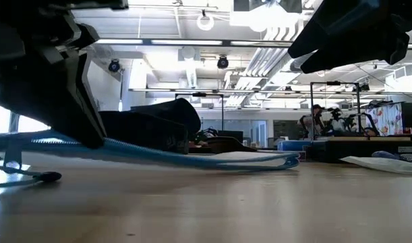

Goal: Unpack backpack
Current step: Put the black calculator into the transparent zip bag

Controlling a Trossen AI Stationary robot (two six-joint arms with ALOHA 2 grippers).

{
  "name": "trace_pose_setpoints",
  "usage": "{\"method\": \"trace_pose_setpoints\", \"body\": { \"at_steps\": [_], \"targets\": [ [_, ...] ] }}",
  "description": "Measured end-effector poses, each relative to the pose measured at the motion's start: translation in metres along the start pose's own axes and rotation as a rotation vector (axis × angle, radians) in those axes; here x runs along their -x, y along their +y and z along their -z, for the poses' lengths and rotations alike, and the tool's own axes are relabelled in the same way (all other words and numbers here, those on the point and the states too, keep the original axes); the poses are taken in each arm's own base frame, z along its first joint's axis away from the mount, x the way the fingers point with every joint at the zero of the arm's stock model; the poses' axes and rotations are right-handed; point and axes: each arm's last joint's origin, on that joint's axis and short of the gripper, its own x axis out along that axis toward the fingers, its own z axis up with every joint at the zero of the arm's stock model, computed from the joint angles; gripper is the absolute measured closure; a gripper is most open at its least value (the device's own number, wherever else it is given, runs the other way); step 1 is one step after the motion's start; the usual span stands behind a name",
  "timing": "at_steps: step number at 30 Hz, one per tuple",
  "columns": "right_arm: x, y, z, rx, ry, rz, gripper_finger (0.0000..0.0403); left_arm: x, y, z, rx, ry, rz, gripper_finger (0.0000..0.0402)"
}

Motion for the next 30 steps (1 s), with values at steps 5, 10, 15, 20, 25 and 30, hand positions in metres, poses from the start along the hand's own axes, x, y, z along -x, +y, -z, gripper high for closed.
{"method": "trace_pose_setpoints", "body": {
  "at_steps": [5,10,15,20,25,30],
  "targets": [
    [-0.009,0.012,0.011,0.126,0.062,-0.075,0.0217,0.019,-0.008,-0.004,-0.015,-0.114,-0.020,0.0401],
    [-0.036,0.022,0.030,0.346,0.090,-0.119,0.0217,0.026,-0.011,-0.002,-0.047,-0.163,-0.038,0.0401],
    [-0.050,0.020,0.035,0.481,0.104,-0.101,0.0224,0.026,-0.011,-0.002,-0.051,-0.163,-0.038,0.0401],
    [-0.059,0.018,0.031,0.605,0.115,-0.100,0.0242,0.026,-0.011,-0.002,-0.056,-0.163,-0.039,0.0401],
    [-0.072,0.015,0.023,0.732,0.130,-0.111,0.0251,0.026,-0.011,-0.002,-0.055,-0.168,-0.042,0.0401],
    [-0.092,0.008,0.028,0.878,0.155,-0.071,0.0252,0.026,-0.011,-0.002,-0.054,-0.172,-0.042,0.0402]
  ]
}}
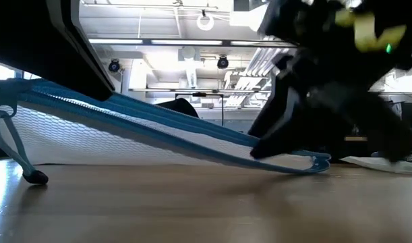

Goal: Unpack backpack
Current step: Put the black calculator into the transparent zip bag

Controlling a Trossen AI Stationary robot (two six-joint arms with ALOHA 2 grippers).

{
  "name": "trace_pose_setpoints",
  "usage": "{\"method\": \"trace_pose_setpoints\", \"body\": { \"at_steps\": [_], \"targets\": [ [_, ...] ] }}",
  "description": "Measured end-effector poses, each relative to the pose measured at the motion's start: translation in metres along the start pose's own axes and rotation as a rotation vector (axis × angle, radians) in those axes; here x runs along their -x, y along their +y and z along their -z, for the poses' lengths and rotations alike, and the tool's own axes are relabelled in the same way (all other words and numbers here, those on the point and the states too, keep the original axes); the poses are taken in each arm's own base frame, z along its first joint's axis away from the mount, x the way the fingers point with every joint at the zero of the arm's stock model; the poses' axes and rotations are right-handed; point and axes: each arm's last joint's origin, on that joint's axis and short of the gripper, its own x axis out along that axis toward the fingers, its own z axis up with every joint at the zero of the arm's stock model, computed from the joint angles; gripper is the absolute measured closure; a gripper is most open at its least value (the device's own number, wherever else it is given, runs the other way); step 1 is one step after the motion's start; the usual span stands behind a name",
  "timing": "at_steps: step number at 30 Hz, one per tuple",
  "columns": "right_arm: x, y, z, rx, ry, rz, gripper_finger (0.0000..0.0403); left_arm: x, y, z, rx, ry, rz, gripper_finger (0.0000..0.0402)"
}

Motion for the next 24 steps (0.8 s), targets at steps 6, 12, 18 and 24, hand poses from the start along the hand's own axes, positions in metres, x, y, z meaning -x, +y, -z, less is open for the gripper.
{"method": "trace_pose_setpoints", "body": {
  "at_steps": [6,12,18,24],
  "targets": [
    [-0.016,-0.011,0.001,-0.193,0.024,0.050,0.0307,0.000,-0.001,-0.001,0.006,-0.010,-0.001,0.0402],
    [-0.012,-0.015,-0.025,-0.217,-0.020,0.039,0.0393,0.000,-0.004,-0.004,-0.038,-0.040,0.021,0.0378],
    [-0.001,-0.021,-0.055,-0.259,-0.068,0.065,0.0402,-0.001,-0.008,-0.013,-0.059,-0.113,0.027,0.0302],
    [0.001,-0.021,-0.061,-0.282,-0.083,0.060,0.0403,-0.016,0.000,-0.021,-0.103,-0.126,-0.040,0.0240]
  ]
}}
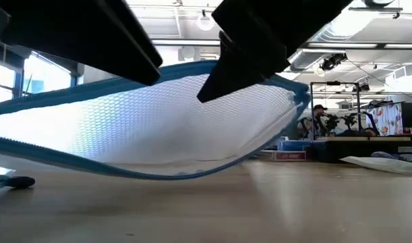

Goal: Unpack backpack
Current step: Put the black calculator into the transparent zip bag

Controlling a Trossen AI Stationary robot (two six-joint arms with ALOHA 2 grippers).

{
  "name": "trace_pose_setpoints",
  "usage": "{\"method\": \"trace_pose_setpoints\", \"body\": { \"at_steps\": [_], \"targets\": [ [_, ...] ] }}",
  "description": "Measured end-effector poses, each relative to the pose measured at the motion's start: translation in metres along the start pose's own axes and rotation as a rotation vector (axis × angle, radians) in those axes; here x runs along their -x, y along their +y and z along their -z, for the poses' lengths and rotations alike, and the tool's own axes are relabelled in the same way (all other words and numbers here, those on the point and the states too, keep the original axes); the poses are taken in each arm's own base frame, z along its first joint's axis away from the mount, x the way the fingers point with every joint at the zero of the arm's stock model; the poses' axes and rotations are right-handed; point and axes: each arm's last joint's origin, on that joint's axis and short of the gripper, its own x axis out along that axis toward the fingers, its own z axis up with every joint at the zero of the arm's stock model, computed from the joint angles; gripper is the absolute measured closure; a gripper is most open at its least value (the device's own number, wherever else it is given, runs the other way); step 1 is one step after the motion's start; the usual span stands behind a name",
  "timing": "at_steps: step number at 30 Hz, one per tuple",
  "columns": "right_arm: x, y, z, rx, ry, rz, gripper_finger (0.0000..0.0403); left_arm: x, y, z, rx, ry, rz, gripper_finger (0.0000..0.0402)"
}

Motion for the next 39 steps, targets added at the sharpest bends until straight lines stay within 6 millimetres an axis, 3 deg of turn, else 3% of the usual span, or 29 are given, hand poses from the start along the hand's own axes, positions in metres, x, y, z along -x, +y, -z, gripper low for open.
{"method": "trace_pose_setpoints", "body": {
  "at_steps": [5,12,25,30,36,39],
  "targets": [
    [0.000,0.001,0.001,-0.002,0.013,-0.025,0.0403,-0.005,0.002,0.000,-0.027,0.006,-0.015,0.0230],
    [0.000,0.000,0.004,0.018,0.041,-0.027,0.0403,0.004,0.001,0.006,-0.034,-0.006,-0.063,0.0244],
    [0.004,0.002,0.009,0.037,0.068,-0.022,0.0403,-0.025,0.012,0.031,0.084,0.304,0.012,0.0255],
    [0.009,0.001,0.017,0.048,0.122,0.000,0.0403,-0.013,0.017,0.043,0.089,0.371,-0.055,0.0296],
    [0.012,0.003,0.019,0.053,0.128,-0.003,0.0403,-0.008,0.014,0.045,0.099,0.365,-0.057,0.0389],
    [0.012,0.003,0.019,0.054,0.133,-0.013,0.0403,-0.007,0.012,0.044,0.117,0.354,-0.046,0.0394]
  ]
}}
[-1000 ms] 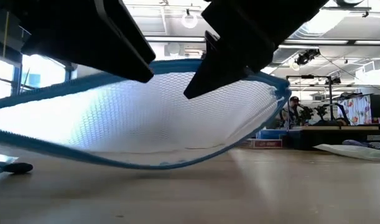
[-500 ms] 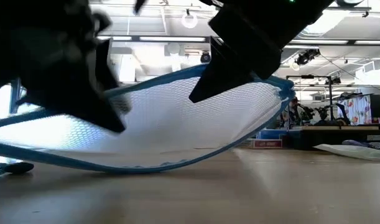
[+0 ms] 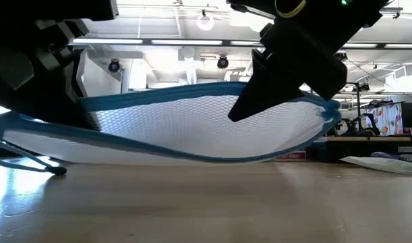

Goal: Unpack backpack
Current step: Put the black calculator into the transparent zip bag

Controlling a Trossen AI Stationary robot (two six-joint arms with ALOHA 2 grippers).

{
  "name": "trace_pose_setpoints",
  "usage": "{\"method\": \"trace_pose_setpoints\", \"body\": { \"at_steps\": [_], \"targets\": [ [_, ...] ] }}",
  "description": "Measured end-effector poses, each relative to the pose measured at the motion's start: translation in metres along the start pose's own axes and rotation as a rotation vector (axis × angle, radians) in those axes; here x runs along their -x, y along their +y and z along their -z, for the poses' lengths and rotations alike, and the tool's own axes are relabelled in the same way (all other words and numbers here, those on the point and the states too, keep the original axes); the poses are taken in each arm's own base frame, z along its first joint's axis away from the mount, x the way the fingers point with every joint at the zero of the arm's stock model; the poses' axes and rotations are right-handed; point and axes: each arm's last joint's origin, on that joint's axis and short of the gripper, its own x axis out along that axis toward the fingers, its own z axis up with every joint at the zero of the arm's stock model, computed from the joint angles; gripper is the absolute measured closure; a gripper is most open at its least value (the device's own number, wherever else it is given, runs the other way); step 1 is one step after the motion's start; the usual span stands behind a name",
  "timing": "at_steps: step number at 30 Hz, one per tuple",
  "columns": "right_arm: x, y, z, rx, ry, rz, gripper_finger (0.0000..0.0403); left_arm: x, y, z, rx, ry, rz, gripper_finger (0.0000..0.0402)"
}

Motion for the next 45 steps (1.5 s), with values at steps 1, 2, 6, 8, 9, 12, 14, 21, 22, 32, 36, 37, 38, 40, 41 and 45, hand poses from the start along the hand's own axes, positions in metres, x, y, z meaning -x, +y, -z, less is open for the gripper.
{"method": "trace_pose_setpoints", "body": {
  "at_steps": [1,2,6,8,9,12,14,21,22,32,36,37,38,40,41,45],
  "targets": [
    [-0.001,0.000,0.000,0.012,0.007,-0.009,0.0403,0.000,-0.001,0.000,0.005,0.001,0.008,0.0396],
    [-0.001,-0.001,0.000,0.020,0.018,-0.021,0.0401,0.000,-0.001,0.000,0.005,0.005,0.016,0.0399],
    [0.005,-0.010,-0.014,-0.006,0.069,-0.063,0.0378,0.000,-0.002,0.000,0.010,0.015,0.030,0.0401],
    [0.011,-0.012,-0.026,-0.008,0.074,-0.082,0.0355,0.000,-0.003,-0.001,0.013,0.015,0.034,0.0401],
    [0.015,-0.013,-0.031,-0.001,0.080,-0.101,0.0342,0.000,-0.003,-0.001,0.017,0.015,0.035,0.0401],
    [0.030,-0.014,-0.052,0.025,0.105,-0.192,0.0301,0.000,-0.003,-0.001,0.023,0.014,0.036,0.0401],
    [0.044,-0.017,-0.069,0.047,0.109,-0.265,0.0277,0.000,-0.003,-0.001,0.023,0.015,0.036,0.0401],
    [0.080,-0.035,-0.104,0.112,0.051,-0.185,0.0217,0.000,-0.003,-0.001,0.028,0.014,0.037,0.0401],
    [0.081,-0.038,-0.103,0.129,0.058,-0.136,0.0213,0.000,-0.003,-0.001,0.031,0.014,0.037,0.0401],
    [-0.017,-0.097,-0.052,0.085,0.308,0.221,0.0207,0.001,-0.004,-0.001,0.035,0.010,0.043,0.0402],
    [-0.071,-0.127,-0.030,0.048,0.329,0.209,0.0207,0.001,-0.004,-0.001,0.038,0.008,0.044,0.0402],
    [-0.082,-0.135,-0.028,0.027,0.318,0.207,0.0207,0.001,-0.004,-0.001,0.038,0.008,0.044,0.0402],
    [-0.091,-0.144,-0.025,0.003,0.305,0.211,0.0207,0.001,-0.004,-0.001,0.038,0.008,0.045,0.0402],
    [-0.108,-0.162,-0.020,-0.047,0.293,0.223,0.0207,0.001,-0.004,-0.001,0.038,0.008,0.045,0.0401],
    [-0.114,-0.170,-0.017,-0.072,0.293,0.228,0.0207,0.001,-0.004,-0.001,0.038,0.008,0.045,0.0402],
    [-0.134,-0.197,-0.006,-0.170,0.280,0.229,0.0207,0.001,-0.004,-0.001,0.038,0.006,0.044,0.0401]
  ]
}}
